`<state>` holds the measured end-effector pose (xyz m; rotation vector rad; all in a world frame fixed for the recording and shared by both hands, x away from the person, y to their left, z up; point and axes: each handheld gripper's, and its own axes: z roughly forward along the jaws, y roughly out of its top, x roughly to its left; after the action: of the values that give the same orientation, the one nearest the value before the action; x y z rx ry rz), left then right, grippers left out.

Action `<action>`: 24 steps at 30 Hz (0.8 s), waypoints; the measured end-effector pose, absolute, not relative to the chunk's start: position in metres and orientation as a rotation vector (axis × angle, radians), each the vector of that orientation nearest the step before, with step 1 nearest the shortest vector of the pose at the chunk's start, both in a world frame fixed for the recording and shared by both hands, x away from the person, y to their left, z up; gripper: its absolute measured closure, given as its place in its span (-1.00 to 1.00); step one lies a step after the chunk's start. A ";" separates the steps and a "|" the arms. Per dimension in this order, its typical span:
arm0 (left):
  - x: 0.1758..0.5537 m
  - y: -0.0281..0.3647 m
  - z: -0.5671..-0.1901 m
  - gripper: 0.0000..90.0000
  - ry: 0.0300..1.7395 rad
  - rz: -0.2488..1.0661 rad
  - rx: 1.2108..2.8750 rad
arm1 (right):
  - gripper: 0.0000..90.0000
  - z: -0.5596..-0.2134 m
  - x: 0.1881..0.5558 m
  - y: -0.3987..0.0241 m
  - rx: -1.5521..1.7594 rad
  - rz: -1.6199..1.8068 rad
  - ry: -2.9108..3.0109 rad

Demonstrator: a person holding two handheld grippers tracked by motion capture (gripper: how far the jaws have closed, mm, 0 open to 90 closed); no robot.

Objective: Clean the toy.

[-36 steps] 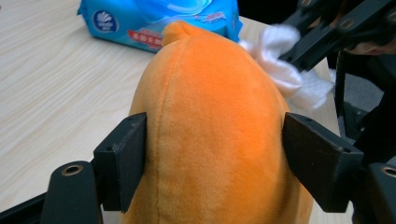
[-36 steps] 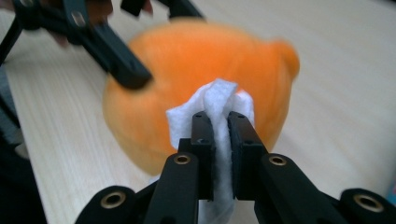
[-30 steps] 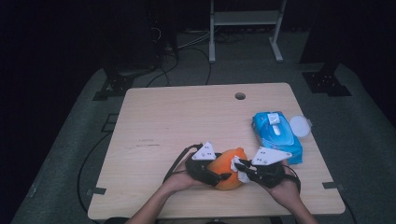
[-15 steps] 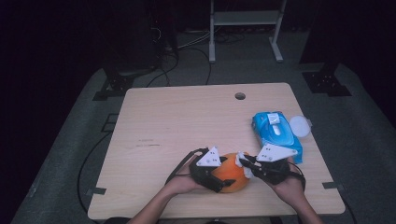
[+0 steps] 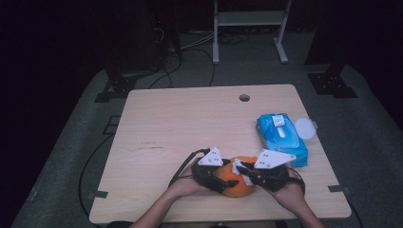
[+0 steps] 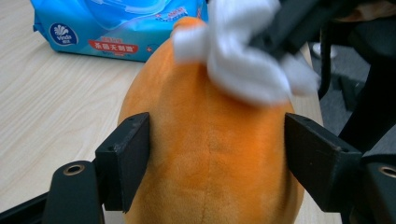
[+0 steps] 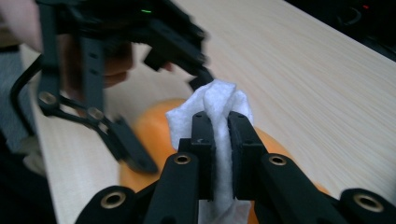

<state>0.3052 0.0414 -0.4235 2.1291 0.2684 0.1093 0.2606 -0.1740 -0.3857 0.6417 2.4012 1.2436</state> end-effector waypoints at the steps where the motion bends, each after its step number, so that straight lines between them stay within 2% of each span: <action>1: 0.306 0.044 -0.424 -0.42 0.273 0.097 2.117 | 0.81 -0.385 0.260 -0.172 0.630 1.226 2.405; 7: 0.310 0.049 -0.424 -0.45 0.265 0.078 2.095 | 0.80 -0.388 0.272 -0.201 0.734 1.220 2.362; 10: 0.317 0.054 -0.423 -0.72 0.307 0.047 2.075 | 0.80 -0.392 0.280 -0.221 0.835 1.220 2.361; 14: 0.327 0.055 -0.431 -0.82 0.394 -0.079 2.095 | 0.80 -0.393 0.280 -0.220 0.836 1.235 2.373; 16: 0.322 0.052 -0.433 -0.68 0.363 -0.055 2.107 | 0.80 -0.393 0.280 -0.218 0.828 1.232 2.380; 17: 0.322 0.052 -0.433 -0.53 0.363 -0.055 2.107 | 0.80 -0.393 0.280 -0.218 0.828 1.232 2.380; 19: 0.314 0.055 -0.421 -0.15 0.307 0.089 2.035 | 0.80 -0.391 0.278 -0.217 0.831 1.215 2.353; 24: 0.309 0.056 -0.405 -0.08 0.232 0.198 2.005 | 0.81 -0.381 0.273 -0.214 0.811 1.265 2.295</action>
<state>0.3093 0.0563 -0.4049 2.0049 0.2324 0.1979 0.2734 -0.2141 -0.3813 0.8114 2.2949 1.2650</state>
